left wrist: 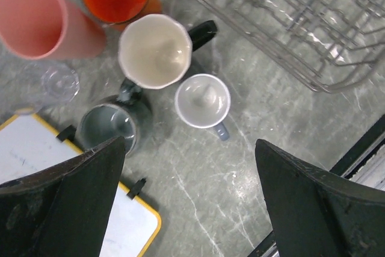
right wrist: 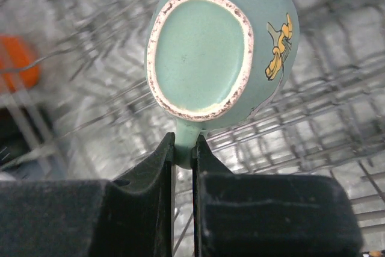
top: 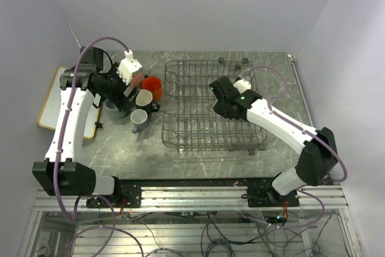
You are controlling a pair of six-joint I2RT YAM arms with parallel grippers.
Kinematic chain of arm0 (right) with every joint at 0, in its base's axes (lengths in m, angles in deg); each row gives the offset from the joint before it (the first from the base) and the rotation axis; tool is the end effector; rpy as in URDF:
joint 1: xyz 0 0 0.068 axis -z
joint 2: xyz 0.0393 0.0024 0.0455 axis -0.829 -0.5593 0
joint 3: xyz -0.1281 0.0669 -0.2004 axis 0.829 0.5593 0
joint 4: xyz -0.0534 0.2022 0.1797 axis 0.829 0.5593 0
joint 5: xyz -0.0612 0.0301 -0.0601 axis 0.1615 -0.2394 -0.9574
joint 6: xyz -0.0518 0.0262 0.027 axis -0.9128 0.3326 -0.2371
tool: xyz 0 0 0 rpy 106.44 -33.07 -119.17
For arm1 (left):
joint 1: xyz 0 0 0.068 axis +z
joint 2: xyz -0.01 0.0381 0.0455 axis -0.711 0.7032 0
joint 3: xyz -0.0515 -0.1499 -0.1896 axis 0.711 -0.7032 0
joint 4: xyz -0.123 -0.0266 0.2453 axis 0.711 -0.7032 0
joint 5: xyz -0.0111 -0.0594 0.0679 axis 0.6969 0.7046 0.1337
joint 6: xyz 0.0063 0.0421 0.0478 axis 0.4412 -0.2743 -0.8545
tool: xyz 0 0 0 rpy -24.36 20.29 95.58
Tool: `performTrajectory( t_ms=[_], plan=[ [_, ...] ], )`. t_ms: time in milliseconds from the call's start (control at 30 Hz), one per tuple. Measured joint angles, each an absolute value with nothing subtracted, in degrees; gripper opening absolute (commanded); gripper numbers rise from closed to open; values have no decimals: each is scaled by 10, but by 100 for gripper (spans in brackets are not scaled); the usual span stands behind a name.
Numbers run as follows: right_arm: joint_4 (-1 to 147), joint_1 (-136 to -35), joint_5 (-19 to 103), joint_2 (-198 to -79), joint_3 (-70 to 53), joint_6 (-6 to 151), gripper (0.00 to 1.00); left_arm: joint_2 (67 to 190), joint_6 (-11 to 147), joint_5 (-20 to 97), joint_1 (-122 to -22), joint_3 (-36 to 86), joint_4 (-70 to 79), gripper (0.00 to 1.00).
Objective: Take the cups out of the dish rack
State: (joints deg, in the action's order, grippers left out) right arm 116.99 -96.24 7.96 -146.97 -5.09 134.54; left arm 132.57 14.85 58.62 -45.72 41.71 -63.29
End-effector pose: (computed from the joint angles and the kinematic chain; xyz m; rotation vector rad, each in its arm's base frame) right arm 0.2731 0.2020 0.2268 0.7577 2.3678 0.1596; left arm 0.2888 -0.0255 0.3506 1.0412 2.1836 -0.3085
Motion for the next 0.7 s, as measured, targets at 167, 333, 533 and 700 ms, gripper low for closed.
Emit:
performTrajectory(
  t_ms=[167,333,533,700],
  plan=[
    [1109,-962,190,-1432,-53,1275,0,1269,120,606,-520,312,-580,99],
    [1050,-964,354,-1442,-62,1237,0,1200,96,634,-587,226,-509,99],
    [928,-966,534,-1435,-47,1258,0,1078,43,660,-605,159,-416,98],
    [786,-970,652,-1427,1,1323,0,1000,-11,670,-606,85,-349,96]
  ],
)
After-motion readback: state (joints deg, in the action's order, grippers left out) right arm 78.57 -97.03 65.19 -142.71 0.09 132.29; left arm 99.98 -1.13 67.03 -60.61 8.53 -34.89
